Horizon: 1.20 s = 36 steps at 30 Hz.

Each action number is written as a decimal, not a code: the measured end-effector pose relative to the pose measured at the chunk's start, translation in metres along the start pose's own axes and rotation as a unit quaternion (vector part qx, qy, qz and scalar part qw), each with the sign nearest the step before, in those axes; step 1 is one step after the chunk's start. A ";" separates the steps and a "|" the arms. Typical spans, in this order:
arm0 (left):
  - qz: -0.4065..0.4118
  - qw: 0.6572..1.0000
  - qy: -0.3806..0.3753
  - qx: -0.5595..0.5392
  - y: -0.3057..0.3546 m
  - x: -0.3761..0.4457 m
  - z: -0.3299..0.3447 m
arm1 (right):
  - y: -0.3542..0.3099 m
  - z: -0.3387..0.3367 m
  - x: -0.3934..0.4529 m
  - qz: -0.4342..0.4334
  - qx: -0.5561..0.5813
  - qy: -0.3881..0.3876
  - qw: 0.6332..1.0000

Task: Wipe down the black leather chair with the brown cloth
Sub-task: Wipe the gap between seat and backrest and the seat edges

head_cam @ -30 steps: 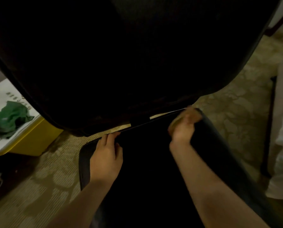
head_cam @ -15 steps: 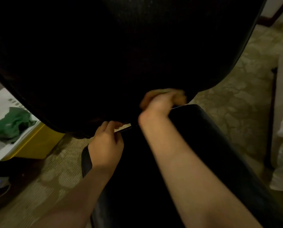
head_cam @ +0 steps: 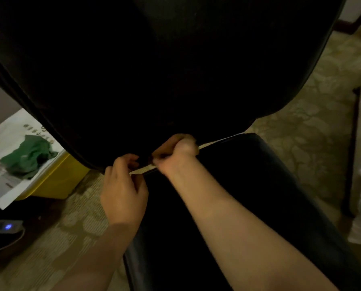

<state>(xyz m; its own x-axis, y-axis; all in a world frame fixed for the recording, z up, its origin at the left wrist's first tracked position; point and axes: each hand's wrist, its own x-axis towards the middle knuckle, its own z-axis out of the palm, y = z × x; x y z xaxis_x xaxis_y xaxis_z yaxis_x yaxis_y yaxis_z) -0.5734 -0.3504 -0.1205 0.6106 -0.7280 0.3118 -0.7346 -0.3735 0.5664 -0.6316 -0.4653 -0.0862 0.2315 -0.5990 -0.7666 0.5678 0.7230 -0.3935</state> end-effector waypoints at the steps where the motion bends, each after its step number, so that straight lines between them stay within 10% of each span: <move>1: 0.003 1.000 0.003 -0.006 0.001 0.000 -0.001 | -0.019 -0.004 -0.003 -0.004 0.006 0.023 1.000; 7: 0.046 0.999 0.008 -0.022 -0.002 0.003 -0.011 | -0.046 0.000 -0.017 -0.091 0.068 0.033 0.993; 14: 0.052 0.998 0.023 -0.024 -0.007 0.009 -0.034 | 0.091 0.011 -0.013 0.150 0.008 -0.160 0.976; 23: 0.037 0.997 0.002 -0.075 -0.005 0.026 -0.022 | -0.054 -0.069 0.058 -0.085 0.030 -0.062 0.994; 27: 0.063 0.994 -0.025 -0.089 -0.001 0.037 -0.017 | -0.037 -0.083 0.074 -0.146 -0.143 -0.025 0.979; 29: 0.073 0.991 -0.044 -0.103 0.002 0.040 -0.014 | -0.007 -0.090 0.083 -0.225 -0.337 0.044 0.913; 33: 0.084 0.988 -0.107 -0.070 0.000 0.030 0.001 | 0.064 -0.101 0.089 -0.319 -0.827 0.017 0.463; 36: 0.052 0.983 -0.171 -0.034 -0.009 0.013 0.018 | 0.104 -0.101 0.067 -0.392 -0.849 -0.041 0.351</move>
<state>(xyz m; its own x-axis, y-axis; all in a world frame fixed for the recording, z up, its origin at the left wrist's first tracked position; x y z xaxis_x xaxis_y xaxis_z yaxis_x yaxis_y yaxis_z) -0.5638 -0.3669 -0.1348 0.3903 -0.9150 0.1025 -0.7594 -0.2570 0.5977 -0.6373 -0.3955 -0.2297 0.5921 -0.8003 -0.0947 -0.7913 -0.5550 -0.2567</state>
